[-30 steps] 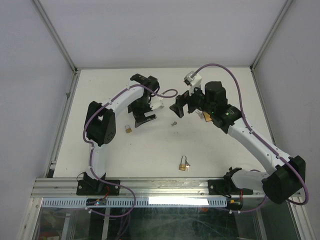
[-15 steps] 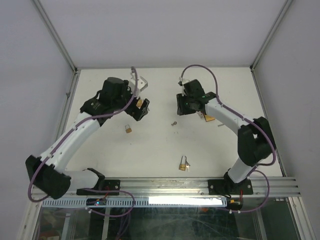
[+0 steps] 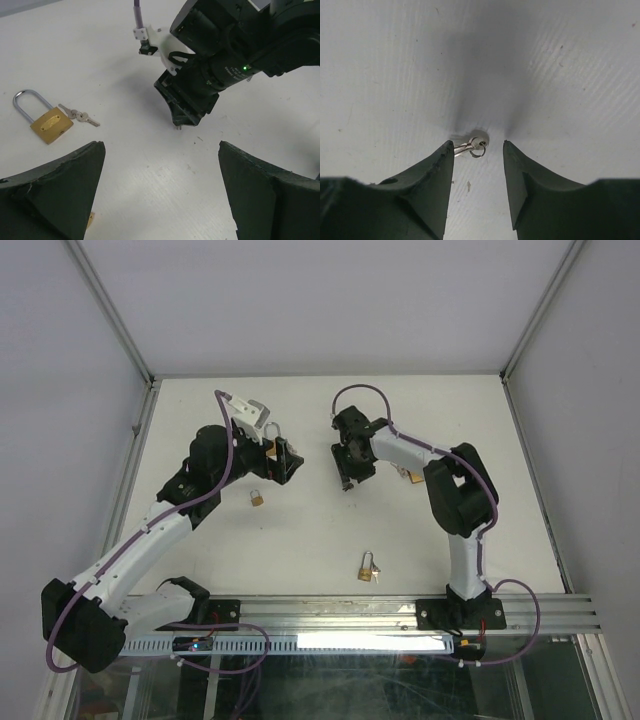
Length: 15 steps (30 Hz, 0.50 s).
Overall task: Unlock with the key
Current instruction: Pick up the key from the center of the board.
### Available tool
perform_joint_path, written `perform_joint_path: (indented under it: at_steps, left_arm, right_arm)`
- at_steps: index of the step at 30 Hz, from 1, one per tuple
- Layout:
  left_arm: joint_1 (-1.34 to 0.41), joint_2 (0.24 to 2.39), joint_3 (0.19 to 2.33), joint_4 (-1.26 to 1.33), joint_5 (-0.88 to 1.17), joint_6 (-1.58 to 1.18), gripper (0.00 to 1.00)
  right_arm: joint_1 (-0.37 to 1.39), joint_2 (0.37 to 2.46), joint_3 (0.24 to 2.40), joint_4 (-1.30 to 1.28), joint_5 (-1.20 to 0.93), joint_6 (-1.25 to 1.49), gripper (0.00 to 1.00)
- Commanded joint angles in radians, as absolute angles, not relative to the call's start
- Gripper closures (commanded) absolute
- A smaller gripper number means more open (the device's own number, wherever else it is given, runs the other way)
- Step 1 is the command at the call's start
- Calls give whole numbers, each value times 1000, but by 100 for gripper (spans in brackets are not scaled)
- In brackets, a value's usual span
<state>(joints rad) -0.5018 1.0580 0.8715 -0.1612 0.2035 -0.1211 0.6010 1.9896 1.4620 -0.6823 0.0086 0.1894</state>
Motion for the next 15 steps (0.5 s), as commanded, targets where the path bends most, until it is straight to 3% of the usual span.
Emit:
perform_joint_path:
  at_steps: [1, 9, 15]
  left_arm:
    - [-489, 1022, 866, -41, 210, -155, 1]
    - [-488, 1014, 856, -36, 219, -135, 1]
    - [-487, 1022, 861, -35, 229, -129, 1]
  right_arm:
    - [617, 2032, 1548, -734, 39, 179, 54]
    - [660, 2042, 1540, -788, 77, 199, 55]
    - [664, 2027, 1519, -780, 82, 201, 70]
